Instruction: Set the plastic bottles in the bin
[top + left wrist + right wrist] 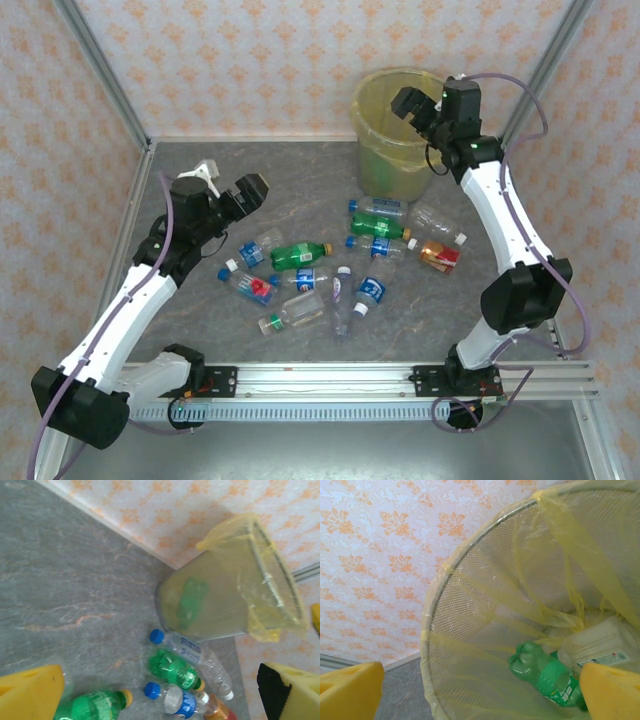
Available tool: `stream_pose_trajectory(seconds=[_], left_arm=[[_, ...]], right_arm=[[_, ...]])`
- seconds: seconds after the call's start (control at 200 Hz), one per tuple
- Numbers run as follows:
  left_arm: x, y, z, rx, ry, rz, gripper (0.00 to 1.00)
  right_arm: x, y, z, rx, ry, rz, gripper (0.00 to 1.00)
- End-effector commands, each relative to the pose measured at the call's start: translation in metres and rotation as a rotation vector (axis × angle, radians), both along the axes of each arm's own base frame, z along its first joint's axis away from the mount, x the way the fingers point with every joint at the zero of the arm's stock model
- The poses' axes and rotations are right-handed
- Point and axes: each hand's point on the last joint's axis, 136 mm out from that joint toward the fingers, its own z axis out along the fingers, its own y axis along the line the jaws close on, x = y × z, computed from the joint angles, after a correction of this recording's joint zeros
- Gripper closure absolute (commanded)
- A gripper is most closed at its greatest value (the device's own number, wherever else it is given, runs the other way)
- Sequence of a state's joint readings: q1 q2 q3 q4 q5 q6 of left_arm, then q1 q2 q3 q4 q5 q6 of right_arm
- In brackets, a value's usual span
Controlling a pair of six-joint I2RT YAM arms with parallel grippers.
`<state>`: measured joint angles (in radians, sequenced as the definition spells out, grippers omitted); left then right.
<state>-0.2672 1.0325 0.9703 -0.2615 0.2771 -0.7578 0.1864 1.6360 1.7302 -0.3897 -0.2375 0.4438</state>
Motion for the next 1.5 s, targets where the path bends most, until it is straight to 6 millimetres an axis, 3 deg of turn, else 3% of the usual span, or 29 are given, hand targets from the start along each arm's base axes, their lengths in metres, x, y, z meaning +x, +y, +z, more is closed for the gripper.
stream_pose_trajectory(seconds=[0.0, 0.17, 0.35, 0.596, 1.061, 1.306, 1.497], left_arm=[[-0.006, 0.011, -0.015, 0.042, 0.039, 0.033, 0.01], [-0.015, 0.017, -0.045, 0.067, 0.127, 0.053, 0.01], [-0.028, 0.019, -0.077, 0.067, 0.212, 0.057, 0.01], [-0.038, -0.012, -0.084, 0.007, 0.179, -0.058, 0.05], [-0.053, -0.064, -0.076, 0.002, 0.08, -0.268, 0.01], [-0.058, -0.066, -0.08, 0.047, 0.076, -0.29, 0.01], [-0.06, -0.063, -0.082, 0.054, 0.07, -0.283, 0.01]], right_arm=[[-0.028, -0.005, 0.039, -0.019, -0.091, -0.002, 0.0], [-0.056, 0.011, 0.042, -0.03, -0.104, 0.041, 0.0], [-0.089, 0.042, 0.022, -0.074, -0.07, 0.1, 0.0], [-0.131, 0.072, -0.04, -0.101, 0.079, 0.139, 0.0], [-0.187, 0.053, -0.173, -0.075, 0.408, 0.052, 0.0], [-0.211, 0.053, -0.233, -0.018, 0.554, 0.055, 0.0], [-0.223, 0.062, -0.269, -0.001, 0.679, 0.089, 0.07]])
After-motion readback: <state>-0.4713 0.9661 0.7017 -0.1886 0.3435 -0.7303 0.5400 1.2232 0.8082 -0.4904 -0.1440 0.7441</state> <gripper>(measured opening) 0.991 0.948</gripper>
